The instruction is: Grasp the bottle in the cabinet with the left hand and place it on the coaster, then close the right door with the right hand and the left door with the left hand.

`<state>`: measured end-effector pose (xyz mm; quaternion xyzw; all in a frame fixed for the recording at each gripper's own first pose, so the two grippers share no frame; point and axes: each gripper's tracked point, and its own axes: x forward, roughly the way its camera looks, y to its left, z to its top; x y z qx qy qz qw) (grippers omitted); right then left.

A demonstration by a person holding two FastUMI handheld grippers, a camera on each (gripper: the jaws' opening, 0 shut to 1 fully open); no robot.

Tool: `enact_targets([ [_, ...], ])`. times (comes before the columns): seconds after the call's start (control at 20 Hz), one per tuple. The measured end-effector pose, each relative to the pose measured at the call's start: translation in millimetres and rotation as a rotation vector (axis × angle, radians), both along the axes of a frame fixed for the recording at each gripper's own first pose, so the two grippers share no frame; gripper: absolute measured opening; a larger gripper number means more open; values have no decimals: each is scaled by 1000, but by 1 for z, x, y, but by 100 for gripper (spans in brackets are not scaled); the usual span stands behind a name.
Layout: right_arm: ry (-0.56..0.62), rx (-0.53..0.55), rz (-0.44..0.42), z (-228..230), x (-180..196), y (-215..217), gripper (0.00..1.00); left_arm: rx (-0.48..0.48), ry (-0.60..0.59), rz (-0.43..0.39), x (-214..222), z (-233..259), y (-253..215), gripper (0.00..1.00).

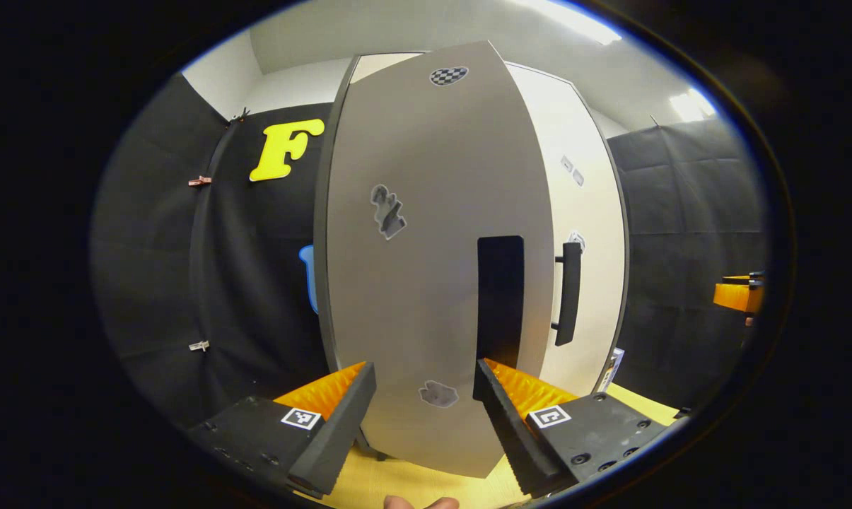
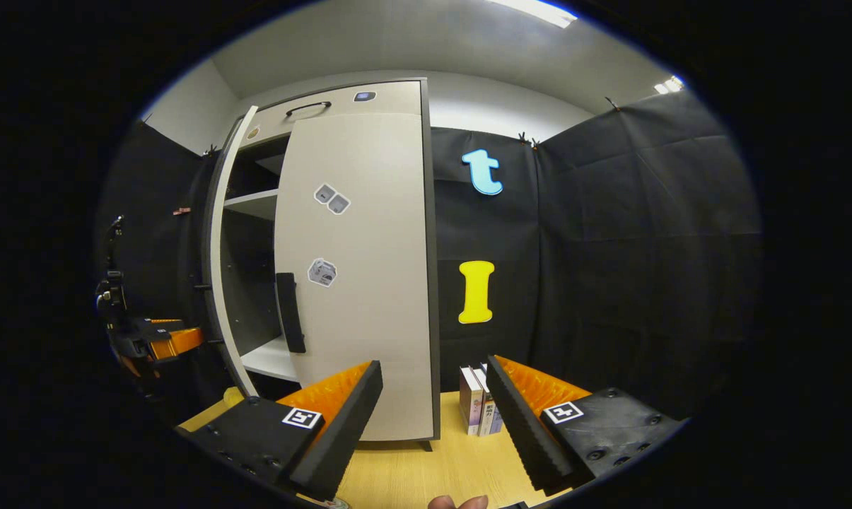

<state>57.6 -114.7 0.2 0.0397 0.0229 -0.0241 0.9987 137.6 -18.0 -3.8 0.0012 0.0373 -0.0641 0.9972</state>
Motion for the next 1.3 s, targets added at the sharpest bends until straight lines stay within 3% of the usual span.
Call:
enact_targets([
  [0.75, 11, -20, 53, -7, 14, 11, 98, 19, 0, 37, 52, -2, -34, 92],
  [1.3, 11, -16, 84, -4, 19, 22, 98, 33, -26, 50, 51, 4, -42, 94],
])
